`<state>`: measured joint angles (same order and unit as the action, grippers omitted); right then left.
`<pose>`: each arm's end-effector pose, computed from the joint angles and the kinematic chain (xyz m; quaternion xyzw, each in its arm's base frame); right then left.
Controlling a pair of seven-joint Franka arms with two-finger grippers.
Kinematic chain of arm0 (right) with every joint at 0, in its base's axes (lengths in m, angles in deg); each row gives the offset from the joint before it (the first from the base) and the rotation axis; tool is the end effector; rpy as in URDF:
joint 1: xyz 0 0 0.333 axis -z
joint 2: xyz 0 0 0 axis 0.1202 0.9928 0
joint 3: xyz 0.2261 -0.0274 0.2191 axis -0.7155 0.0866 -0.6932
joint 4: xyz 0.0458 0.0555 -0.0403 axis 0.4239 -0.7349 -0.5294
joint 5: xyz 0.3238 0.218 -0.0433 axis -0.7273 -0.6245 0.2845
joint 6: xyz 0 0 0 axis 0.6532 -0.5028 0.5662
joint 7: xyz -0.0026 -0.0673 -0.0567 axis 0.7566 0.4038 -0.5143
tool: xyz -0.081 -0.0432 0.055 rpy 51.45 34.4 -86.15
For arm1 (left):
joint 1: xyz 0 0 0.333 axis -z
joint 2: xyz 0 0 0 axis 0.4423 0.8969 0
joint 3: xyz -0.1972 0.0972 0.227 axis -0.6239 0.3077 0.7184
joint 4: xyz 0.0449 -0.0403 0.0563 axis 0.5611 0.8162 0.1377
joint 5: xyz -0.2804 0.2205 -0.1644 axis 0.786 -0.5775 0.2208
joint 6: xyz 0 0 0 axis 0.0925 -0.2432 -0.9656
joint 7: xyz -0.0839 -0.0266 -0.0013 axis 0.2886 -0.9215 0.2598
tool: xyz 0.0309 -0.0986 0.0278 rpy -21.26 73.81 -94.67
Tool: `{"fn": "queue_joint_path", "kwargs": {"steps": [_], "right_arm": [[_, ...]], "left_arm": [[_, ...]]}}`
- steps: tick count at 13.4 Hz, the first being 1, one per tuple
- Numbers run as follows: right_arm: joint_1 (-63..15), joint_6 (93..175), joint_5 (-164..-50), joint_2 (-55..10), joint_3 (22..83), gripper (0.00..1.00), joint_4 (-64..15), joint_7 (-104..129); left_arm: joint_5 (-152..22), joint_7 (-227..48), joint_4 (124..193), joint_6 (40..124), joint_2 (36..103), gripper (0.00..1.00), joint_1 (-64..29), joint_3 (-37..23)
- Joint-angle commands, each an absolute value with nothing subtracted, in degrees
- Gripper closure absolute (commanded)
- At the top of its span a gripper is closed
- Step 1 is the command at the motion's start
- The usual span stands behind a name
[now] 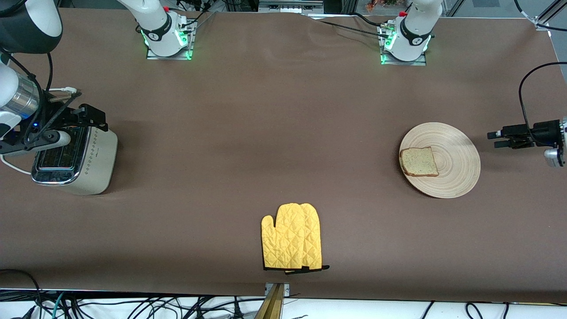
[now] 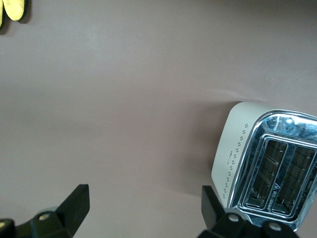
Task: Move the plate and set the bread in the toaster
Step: 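Lower the left gripper to the wooden plate's rim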
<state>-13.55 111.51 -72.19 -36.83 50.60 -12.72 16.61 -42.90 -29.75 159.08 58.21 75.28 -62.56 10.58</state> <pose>0.6034 0.0420 0.5592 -0.9937 -0.1068 0.0277 0.0183 0.5127 0.3022 0.2443 0.9165 -0.0426 -0.0459 0.3951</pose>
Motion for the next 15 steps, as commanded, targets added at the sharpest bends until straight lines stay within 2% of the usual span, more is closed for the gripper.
{"fn": "queue_joint_path", "kwargs": {"steps": [1,5,12,13,14,15], "right_arm": [[-12.88,111.40,-72.62,-37.85,50.16,0.00,-13.59,16.80],[-12.88,111.31,-72.62,-37.85,50.16,0.00,-13.68,16.62],[-12.88,111.31,-72.62,-37.76,50.16,0.00,-13.68,16.62],[-12.88,111.57,-72.62,-37.76,50.25,0.00,-13.68,16.79],[-12.88,111.75,-72.62,-37.68,50.25,0.00,-13.59,16.97],[-12.88,111.75,-72.62,-37.76,50.25,0.00,-13.59,16.97]], "left_arm": [[-40.89,-25.28,156.58,57.97,79.75,0.00,-64.48,10.01],[-40.90,-25.00,150.96,61.20,84.68,0.00,-65.89,10.09],[-35.18,-31.25,150.86,62.01,90.39,0.00,-65.19,10.01],[-35.10,-31.24,150.86,62.10,91.18,0.06,-65.19,9.92],[-34.83,-31.24,150.86,62.10,91.62,0.26,-65.28,9.92],[-34.74,-31.07,150.86,62.10,91.63,0.49,-65.19,9.92]]}}
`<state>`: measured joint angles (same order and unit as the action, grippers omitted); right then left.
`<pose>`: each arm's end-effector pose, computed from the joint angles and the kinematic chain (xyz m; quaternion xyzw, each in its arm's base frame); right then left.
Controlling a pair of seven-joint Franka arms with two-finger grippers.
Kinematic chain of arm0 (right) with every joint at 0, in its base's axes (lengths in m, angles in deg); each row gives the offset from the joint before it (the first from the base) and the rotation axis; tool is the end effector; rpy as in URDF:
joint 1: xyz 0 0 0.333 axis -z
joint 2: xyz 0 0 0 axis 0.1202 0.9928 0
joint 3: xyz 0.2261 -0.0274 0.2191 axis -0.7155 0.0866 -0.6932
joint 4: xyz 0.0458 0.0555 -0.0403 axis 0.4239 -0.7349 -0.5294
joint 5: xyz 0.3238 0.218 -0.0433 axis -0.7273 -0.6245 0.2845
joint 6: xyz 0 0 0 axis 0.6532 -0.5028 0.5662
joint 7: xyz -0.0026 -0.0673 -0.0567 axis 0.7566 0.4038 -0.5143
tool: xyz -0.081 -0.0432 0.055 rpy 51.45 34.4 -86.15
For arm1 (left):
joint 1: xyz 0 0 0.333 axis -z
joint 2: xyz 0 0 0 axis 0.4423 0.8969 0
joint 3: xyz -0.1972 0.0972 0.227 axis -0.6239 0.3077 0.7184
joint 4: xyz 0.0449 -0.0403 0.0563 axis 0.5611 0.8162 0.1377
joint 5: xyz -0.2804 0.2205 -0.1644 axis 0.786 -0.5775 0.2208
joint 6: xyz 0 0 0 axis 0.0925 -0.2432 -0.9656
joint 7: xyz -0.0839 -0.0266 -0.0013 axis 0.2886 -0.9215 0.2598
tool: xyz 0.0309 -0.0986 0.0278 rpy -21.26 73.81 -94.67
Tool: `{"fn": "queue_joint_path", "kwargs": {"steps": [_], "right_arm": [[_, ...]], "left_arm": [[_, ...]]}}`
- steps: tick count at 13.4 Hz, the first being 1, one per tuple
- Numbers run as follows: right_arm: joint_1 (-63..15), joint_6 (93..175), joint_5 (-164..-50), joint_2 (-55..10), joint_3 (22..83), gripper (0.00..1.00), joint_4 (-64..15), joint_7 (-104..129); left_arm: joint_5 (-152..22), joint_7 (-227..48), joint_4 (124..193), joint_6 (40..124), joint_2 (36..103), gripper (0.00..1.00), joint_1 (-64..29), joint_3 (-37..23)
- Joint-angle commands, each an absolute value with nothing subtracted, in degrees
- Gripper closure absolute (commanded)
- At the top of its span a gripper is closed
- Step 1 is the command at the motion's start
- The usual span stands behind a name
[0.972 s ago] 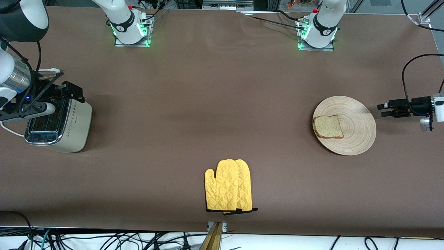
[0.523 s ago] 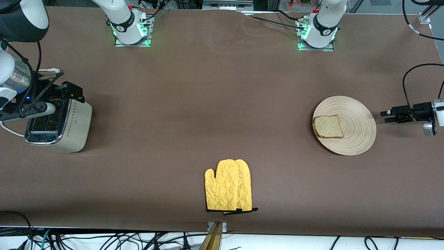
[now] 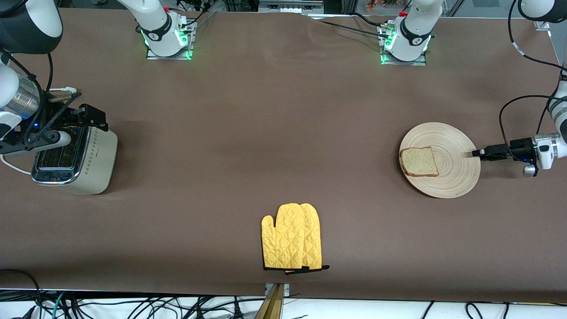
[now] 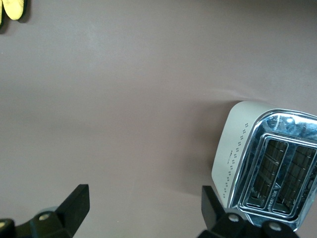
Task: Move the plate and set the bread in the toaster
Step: 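Lower the left gripper to the wooden plate's rim, then push the wooden plate with the left gripper toward the oven mitt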
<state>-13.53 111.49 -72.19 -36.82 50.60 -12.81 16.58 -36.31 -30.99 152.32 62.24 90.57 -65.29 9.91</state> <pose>0.6033 0.0417 0.5583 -0.9937 -0.1063 0.0288 0.0183 0.5163 0.3255 0.1281 0.8934 0.0404 -0.0346 0.4461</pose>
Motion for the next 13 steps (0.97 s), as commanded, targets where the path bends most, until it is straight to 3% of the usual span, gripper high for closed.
{"fn": "queue_joint_path", "kwargs": {"steps": [1,3,4,11,13], "right_arm": [[-12.88,111.66,-72.62,-37.76,50.25,0.00,-13.59,16.97],[-12.79,111.75,-72.62,-37.68,50.25,0.00,-13.59,16.97],[-12.79,111.75,-72.62,-37.59,50.25,0.00,-13.59,16.97],[-12.35,112.01,-72.53,-37.50,50.25,0.00,-13.50,17.06],[-12.44,111.84,-72.62,-37.59,50.16,0.00,-13.50,16.97]], "left_arm": [[-34.83,-30.81,150.86,62.02,91.63,0.69,-65.19,9.83],[-35.09,-30.72,150.95,61.93,91.80,0.97,-65.19,9.74],[-35.44,-30.72,150.86,61.93,91.81,1.00,-65.19,9.66],[-35.62,-25.20,150.78,61.31,91.45,1.00,-64.14,8.95],[-35.27,-24.83,150.78,58.70,91.37,1.00,-63.96,6.33]]}}
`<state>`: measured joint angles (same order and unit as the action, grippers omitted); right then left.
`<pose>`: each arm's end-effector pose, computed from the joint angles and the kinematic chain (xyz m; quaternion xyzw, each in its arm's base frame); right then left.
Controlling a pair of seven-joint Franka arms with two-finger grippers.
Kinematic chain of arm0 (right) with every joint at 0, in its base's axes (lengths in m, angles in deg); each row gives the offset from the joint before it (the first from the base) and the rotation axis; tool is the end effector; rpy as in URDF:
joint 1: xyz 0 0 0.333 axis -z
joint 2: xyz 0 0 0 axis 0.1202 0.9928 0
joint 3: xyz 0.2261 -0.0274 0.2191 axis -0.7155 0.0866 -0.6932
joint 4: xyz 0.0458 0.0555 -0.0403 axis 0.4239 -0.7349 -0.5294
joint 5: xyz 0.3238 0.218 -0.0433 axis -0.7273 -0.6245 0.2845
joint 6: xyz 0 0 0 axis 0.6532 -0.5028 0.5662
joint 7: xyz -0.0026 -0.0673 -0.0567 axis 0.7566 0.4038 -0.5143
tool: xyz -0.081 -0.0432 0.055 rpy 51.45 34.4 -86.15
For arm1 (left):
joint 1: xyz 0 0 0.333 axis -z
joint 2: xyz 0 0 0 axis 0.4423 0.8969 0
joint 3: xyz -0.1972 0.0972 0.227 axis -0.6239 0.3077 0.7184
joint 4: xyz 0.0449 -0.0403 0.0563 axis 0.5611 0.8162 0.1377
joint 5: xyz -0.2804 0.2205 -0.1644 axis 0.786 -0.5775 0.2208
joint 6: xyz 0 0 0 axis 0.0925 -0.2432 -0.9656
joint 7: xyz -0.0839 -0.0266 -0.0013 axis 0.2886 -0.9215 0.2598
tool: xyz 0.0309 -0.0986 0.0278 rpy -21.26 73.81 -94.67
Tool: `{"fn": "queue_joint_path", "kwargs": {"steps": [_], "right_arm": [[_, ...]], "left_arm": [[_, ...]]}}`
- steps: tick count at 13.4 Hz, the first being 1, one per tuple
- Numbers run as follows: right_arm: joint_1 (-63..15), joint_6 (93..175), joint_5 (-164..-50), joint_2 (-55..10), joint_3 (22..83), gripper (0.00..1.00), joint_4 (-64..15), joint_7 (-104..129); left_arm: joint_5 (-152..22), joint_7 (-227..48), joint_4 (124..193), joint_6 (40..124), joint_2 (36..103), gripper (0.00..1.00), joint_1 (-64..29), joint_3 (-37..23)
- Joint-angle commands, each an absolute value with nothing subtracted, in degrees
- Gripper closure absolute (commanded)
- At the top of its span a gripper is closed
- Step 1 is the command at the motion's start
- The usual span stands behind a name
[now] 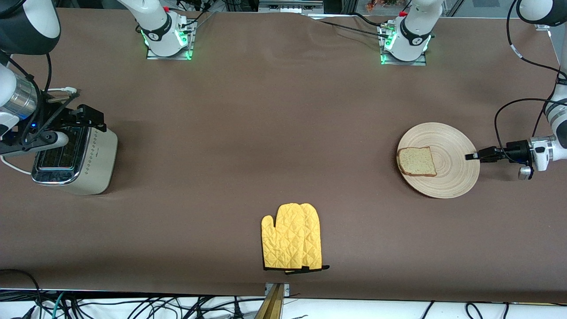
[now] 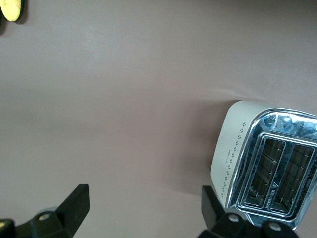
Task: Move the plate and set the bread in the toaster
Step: 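Push the wooden plate with the left gripper toward the oven mitt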
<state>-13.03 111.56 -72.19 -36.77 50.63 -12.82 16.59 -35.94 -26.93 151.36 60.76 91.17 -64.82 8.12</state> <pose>0.6040 0.0362 0.5578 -0.9942 -0.1018 0.0286 0.0184 0.5305 0.3055 0.1299 0.8854 -0.0102 -0.0210 0.4642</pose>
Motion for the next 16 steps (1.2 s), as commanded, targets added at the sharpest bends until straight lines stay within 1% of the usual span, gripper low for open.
{"fn": "queue_joint_path", "kwargs": {"steps": [1,5,7,11,12,14,16], "right_arm": [[-12.44,111.92,-72.62,-37.50,50.25,0.00,-13.59,16.97],[-12.35,111.84,-72.62,-37.50,50.25,0.00,-13.59,16.97],[-12.35,111.93,-72.62,-37.41,50.25,0.00,-13.59,17.06],[-12.35,111.84,-72.62,-37.41,50.25,0.00,-13.68,17.06],[-12.35,111.92,-72.62,-37.41,50.25,0.00,-13.68,17.06],[-12.26,111.93,-72.53,-37.24,50.34,0.00,-13.68,17.06],[-12.26,111.84,-72.53,-37.24,50.34,0.00,-13.68,17.06]], "left_arm": [[-34.75,-25.44,150.86,57.11,91.45,1.00,-63.96,4.66],[-34.57,-28.85,151.74,56.65,91.80,1.00,-63.09,-3.60],[-34.04,-30.80,151.66,56.65,91.72,1.00,-58.80,-5.36],[-24.76,-36.07,152.62,57.53,91.72,1.00,-47.98,-5.37],[-21.16,-37.47,152.80,59.88,91.72,1.00,-45.61,-5.37],[-19.19,-40.81,153.59,65.86,91.28,1.00,-41.56,-5.37],[-19.19,-41.09,153.76,68.68,91.45,1.00,-39.44,-5.37]]}}
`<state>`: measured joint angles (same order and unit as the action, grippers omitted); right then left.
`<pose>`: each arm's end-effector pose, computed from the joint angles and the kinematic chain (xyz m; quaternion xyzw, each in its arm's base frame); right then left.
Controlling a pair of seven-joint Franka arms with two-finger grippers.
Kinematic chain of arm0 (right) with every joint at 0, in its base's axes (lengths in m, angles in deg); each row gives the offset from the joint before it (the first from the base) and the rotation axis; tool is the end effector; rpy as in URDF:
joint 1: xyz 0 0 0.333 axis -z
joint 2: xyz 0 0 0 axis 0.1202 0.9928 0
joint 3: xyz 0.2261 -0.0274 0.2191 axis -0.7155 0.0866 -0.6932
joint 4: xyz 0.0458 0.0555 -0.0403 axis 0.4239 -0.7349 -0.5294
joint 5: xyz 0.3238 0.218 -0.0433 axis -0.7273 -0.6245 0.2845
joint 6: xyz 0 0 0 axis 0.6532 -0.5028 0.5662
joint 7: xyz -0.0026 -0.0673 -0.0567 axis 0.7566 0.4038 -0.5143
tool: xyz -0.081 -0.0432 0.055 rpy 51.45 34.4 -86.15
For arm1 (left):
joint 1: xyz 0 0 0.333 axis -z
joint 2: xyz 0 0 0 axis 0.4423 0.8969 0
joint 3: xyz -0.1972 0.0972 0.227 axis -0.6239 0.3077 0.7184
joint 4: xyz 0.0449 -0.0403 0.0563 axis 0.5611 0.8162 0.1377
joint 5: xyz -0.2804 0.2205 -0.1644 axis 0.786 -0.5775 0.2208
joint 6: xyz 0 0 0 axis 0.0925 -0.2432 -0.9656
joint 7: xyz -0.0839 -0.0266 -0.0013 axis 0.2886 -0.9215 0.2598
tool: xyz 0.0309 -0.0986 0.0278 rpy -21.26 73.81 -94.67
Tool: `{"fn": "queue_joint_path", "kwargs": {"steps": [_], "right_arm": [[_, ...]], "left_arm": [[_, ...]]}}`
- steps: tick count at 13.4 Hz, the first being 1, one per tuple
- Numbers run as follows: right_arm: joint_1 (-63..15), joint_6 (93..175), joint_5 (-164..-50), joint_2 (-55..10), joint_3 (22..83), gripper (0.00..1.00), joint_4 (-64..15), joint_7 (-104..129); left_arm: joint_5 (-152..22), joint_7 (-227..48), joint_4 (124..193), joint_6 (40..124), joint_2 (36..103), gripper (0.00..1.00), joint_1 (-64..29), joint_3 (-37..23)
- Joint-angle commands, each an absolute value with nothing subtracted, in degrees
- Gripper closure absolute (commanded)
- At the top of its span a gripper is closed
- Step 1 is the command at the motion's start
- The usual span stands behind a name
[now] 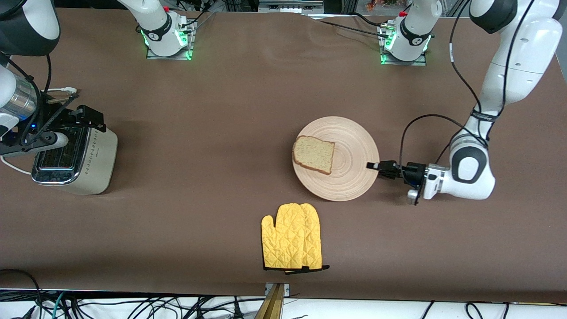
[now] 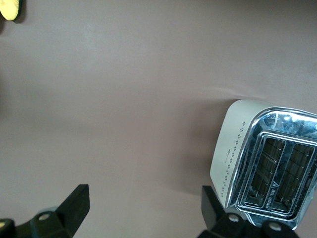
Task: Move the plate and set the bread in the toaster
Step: 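Push the wooden plate with the left gripper toward the oven mitt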
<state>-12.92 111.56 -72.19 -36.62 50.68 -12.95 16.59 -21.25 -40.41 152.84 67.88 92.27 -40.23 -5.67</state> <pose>0.6045 0.0346 0.5551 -0.9943 -0.1003 0.0310 0.0184 0.6304 -0.0837 0.1477 0.8230 -0.0890 -0.1072 0.5506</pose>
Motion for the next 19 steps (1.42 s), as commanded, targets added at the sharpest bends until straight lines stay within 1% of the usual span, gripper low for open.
{"fn": "queue_joint_path", "kwargs": {"steps": [1,6,10,11,12,13,14,17,19], "right_arm": [[-12.26,111.84,-72.62,-37.24,50.34,0.00,-13.68,17.06],[-12.26,111.75,-72.62,-37.24,50.34,0.00,-13.68,17.06],[-12.26,111.84,-72.62,-37.24,50.34,0.00,-13.68,17.06],[-12.26,112.10,-72.62,-37.24,50.34,0.00,-13.68,17.06],[-12.26,112.01,-72.53,-37.24,50.34,0.00,-13.59,16.97],[-12.26,111.84,-72.53,-37.06,50.34,0.00,-13.68,16.45],[-12.09,111.75,-72.53,-36.71,50.43,0.00,-13.68,16.36],[-11.65,111.49,-72.44,-36.45,50.43,0.00,-13.68,16.09],[-11.30,111.84,-72.44,-36.27,50.34,0.00,-13.50,16.01]], "left_arm": [[-19.19,-41.09,154.11,71.04,91.63,1.00,-37.96,-5.37],[-14.54,-41.97,156.66,82.21,91.81,1.00,-31.45,-5.37],[-14.09,-41.62,157.36,82.93,92.33,1.00,-30.30,-5.37],[-14.09,-41.61,157.28,82.93,92.59,0.72,-29.95,-5.37],[-14.09,-41.35,157.37,82.76,92.60,0.60,-30.12,-5.37],[-14.70,-41.00,157.37,82.76,92.51,0.22,-30.38,-5.29],[-14.88,-40.65,157.37,82.50,92.42,0.00,-30.82,-5.29],[-16.62,-41.34,157.37,79.87,89.71,0.00,-32.40,-4.50],[-27.73,-44.49,156.76,75.40,86.11,0.00,-35.73,-3.53]]}}
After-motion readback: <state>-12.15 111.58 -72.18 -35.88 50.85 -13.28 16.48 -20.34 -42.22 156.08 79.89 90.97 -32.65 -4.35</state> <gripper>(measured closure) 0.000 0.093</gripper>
